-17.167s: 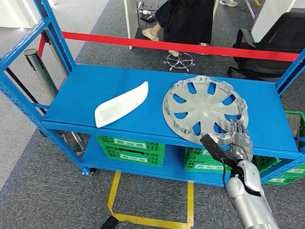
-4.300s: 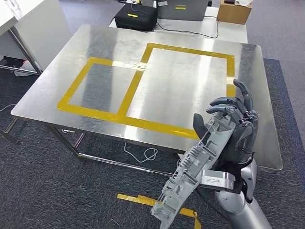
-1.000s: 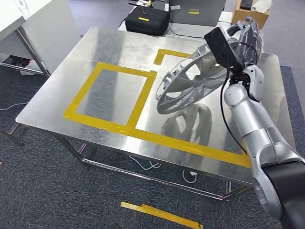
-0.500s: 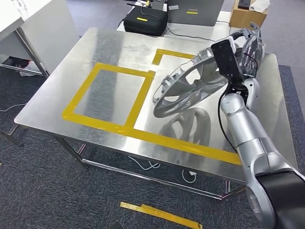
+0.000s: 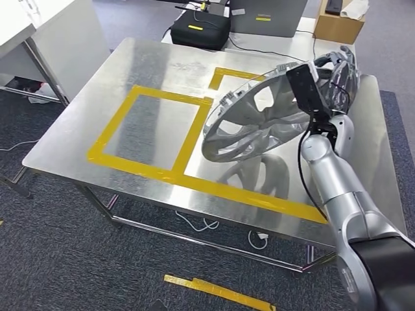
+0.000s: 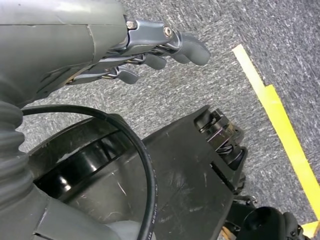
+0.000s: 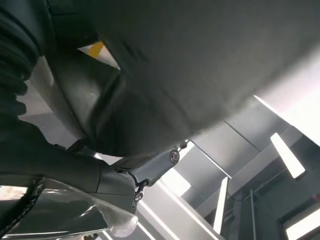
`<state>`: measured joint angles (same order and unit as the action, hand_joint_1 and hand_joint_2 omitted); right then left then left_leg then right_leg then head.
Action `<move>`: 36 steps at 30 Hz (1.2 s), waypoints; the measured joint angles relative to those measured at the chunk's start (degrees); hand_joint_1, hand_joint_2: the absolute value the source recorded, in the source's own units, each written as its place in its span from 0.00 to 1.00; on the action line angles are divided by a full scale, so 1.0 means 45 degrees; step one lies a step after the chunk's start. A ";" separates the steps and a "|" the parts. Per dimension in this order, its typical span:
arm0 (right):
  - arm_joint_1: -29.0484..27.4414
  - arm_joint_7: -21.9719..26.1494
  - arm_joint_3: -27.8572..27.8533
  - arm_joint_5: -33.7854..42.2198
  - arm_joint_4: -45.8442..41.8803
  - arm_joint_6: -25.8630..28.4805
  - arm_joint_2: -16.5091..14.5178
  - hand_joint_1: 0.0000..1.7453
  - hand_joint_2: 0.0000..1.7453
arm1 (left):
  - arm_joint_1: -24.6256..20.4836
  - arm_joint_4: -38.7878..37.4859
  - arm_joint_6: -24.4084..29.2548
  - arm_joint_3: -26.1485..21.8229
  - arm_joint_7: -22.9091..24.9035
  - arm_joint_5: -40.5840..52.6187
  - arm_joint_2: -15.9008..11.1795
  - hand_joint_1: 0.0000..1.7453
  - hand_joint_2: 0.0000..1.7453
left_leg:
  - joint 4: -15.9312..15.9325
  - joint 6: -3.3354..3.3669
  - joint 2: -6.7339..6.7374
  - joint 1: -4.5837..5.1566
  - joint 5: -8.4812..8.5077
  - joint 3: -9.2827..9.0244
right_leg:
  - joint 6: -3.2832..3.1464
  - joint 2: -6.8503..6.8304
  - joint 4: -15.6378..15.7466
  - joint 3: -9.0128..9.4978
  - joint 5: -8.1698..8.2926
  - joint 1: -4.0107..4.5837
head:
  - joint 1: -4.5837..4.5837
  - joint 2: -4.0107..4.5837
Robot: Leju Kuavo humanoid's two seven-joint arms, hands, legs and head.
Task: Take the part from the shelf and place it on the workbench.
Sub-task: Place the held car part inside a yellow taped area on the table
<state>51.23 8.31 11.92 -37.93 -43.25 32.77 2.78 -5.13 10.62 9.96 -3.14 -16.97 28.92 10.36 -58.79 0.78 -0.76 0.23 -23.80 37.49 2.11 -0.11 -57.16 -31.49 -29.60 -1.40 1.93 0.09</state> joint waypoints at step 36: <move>-0.1455 -0.0774 -0.0752 -0.2539 0.2976 -0.2221 0.2104 1.00 1.00 | 0.0146 0.0000 0.0085 -0.0682 -0.0192 0.0297 -0.0014 0.00 1.00 | -0.0008 0.0077 0.0101 0.0025 -0.0166 -0.0337 | 0.0134 0.0107 0.0026 0.0331 -0.0111 -0.0014 | -0.0002 0.0000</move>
<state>44.68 4.83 8.53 -49.36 -29.86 22.78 12.25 -4.47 10.62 10.34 -6.21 -17.83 30.26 10.30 -58.83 1.12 -0.31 0.35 -24.55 35.97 2.71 0.37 -57.05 -30.00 -30.09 -1.46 1.92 0.09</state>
